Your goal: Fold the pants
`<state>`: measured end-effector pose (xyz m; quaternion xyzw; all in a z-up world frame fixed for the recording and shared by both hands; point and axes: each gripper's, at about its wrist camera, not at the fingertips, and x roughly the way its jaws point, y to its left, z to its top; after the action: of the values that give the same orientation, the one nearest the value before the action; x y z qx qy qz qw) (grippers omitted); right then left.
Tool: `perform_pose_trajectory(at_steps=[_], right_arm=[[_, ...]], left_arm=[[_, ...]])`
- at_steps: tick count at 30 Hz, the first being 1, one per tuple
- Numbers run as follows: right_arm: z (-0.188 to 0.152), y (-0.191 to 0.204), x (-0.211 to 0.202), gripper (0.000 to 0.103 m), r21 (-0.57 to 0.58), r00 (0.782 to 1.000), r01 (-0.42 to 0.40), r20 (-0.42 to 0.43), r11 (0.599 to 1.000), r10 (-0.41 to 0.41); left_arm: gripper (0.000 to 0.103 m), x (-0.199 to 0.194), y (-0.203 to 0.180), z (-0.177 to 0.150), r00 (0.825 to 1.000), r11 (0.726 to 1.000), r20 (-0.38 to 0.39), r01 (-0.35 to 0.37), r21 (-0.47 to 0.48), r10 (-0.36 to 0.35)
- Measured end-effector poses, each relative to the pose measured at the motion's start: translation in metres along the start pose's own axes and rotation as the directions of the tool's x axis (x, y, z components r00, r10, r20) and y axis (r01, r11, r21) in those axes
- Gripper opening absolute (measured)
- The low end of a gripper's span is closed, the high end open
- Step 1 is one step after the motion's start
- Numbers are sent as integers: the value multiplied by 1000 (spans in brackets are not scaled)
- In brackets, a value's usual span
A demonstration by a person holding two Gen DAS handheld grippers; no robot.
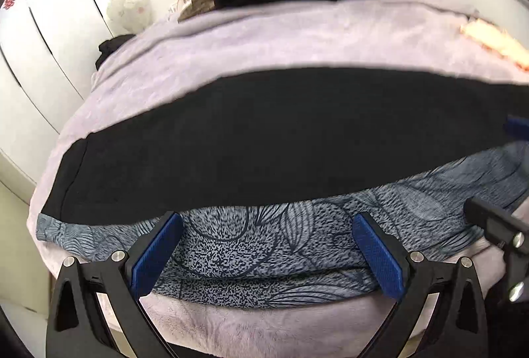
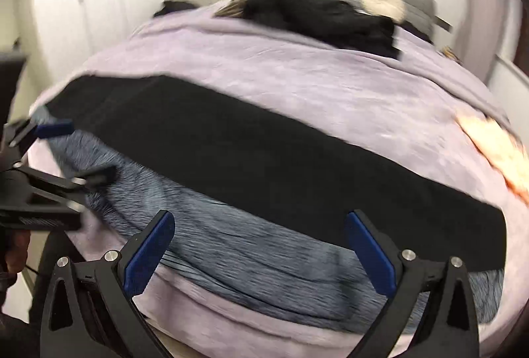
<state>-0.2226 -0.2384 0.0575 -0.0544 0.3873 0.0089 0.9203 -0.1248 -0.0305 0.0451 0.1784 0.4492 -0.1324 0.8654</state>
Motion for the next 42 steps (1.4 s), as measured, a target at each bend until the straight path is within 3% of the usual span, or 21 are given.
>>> perform_pose_trajectory(at_steps=[2,4,6,8,11,15,17,19,22,24,26,29,32,34,35,37,38,40,42], right_arm=[[-5,8,14,103,-40,999,25,-38,999,-26],[-12,-11,14,103,44,999,-33,-38,998,35],[-22,-36,10,103,104,998,-39,-44,994,44],[-35,-58,3,103,132,999,-15,-47,991,21],[-51,-80,-10,103,163,997,41,-75,986,-29],[-53,-104,-20,103,233,989,96,-129,968,-67],[-44,-105,-27,103,272,987,122,-132,955,-89],[-29,-99,-40,103,293,995,86,-64,952,-70],[18,-71,-34,103,289,1000,-5,21,957,-2],[53,-45,-13,103,271,998,-51,36,961,43],[81,-13,17,103,241,997,-73,22,968,70],[102,21,68,103,188,992,-45,-110,981,67],[96,27,70,103,135,995,-17,-97,991,30],[82,14,63,103,104,995,11,-98,994,0],[75,7,61,103,103,995,31,-101,994,-21],[56,-24,54,103,144,992,80,-111,986,-64],[50,-47,54,103,181,990,102,-117,978,-81],[26,-85,41,103,246,979,174,-148,954,-140],[7,-116,29,103,292,969,226,-168,929,-183]], left_arm=[[103,2,22,-5,999,997,-1,42,-63,-43],[103,2,44,-9,1000,995,-1,18,-94,-19],[103,4,80,-19,1000,988,-15,-1,-154,-1],[103,8,112,-27,998,974,-37,36,-225,-46],[103,13,157,-40,994,950,-80,-91,-300,70],[103,15,209,-52,983,899,-137,-171,-403,126],[103,9,219,-46,973,889,-134,-224,-398,185],[103,1,219,-29,972,894,-91,-234,-383,215],[103,-4,196,7,990,931,7,-129,-342,140],[103,5,164,35,995,968,39,-75,-239,87],[103,23,140,51,995,984,14,-96,-149,100],[103,61,130,58,990,988,-76,-126,-88,119],[103,73,163,46,994,978,-87,-79,-192,63],[103,75,188,31,990,958,-107,-119,-262,94],[103,73,208,20,995,950,-95,-62,-306,34],[103,66,225,4,989,941,-94,-134,-309,110],[103,62,231,-3,997,951,-68,-60,-303,41],[103,52,229,-13,999,965,-43,-32,-262,21],[103,43,218,-21,985,969,-28,-173,-178,170]])
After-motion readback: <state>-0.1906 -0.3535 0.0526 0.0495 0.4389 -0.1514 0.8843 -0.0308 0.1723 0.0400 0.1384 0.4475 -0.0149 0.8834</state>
